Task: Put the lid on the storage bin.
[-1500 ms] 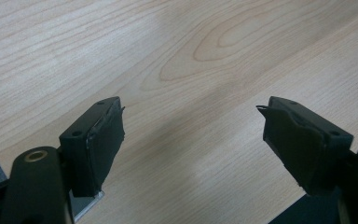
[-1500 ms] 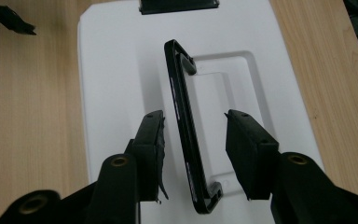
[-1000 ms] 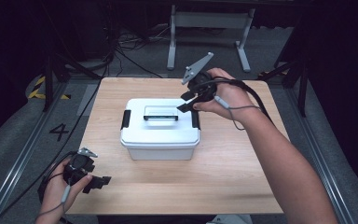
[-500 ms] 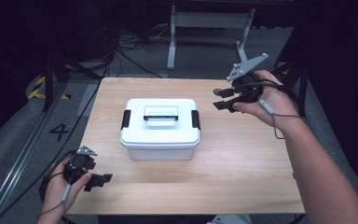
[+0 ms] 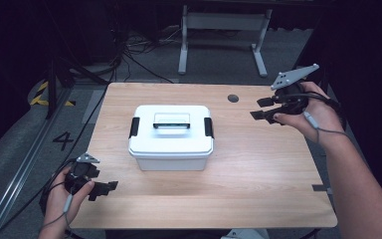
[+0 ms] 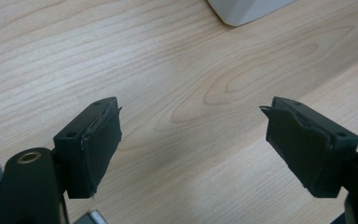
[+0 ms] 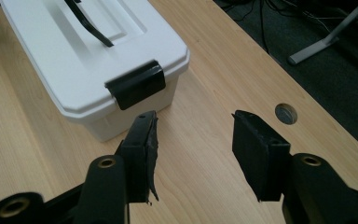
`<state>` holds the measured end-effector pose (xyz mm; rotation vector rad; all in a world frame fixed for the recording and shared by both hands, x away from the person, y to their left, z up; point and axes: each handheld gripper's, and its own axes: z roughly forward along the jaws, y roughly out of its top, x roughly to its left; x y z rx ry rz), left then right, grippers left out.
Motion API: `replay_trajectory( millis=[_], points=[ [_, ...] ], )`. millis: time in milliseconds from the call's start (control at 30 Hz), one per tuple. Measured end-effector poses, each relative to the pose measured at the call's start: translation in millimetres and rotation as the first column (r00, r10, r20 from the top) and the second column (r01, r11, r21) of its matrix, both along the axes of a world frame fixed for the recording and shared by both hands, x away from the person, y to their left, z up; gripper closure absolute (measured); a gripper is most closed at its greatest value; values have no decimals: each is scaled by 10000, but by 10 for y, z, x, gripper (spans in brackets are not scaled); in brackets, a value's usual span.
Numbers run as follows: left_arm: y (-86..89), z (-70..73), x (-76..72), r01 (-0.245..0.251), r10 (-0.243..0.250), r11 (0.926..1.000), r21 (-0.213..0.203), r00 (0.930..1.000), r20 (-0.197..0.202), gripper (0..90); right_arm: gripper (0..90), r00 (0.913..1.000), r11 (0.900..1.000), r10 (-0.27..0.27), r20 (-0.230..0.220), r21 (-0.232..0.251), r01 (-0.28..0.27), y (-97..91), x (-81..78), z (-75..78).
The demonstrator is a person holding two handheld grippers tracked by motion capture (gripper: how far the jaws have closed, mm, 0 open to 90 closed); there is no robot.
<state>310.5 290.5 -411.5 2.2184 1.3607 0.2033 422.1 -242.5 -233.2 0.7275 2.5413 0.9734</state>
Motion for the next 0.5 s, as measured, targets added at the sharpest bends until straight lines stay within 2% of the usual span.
replay_trajectory(
  millis=[133, 367, 467, 500],
  points=[
    [28, -21, -36, -417, 411, 9988, 240, 9989, 245, 178, 504, 9993, 9995, -330, -168, -2, 330, -187, -7, -99],
    [58, -15, -53, -429, 414, 9981, 433, 9985, 351, 176, 494, 9976, 9979, -644, -258, 22, 645, -386, -17, -239],
    [63, -11, -45, -385, 368, 9983, 446, 9986, 366, 178, 493, 9948, 9960, -888, -496, 64, 892, -520, -26, -367],
    [65, -7, -44, -365, 351, 9985, 410, 9988, 343, 178, 493, 9948, 9960, -888, -496, 64, 892, -520, -26, -367]
  ],
)
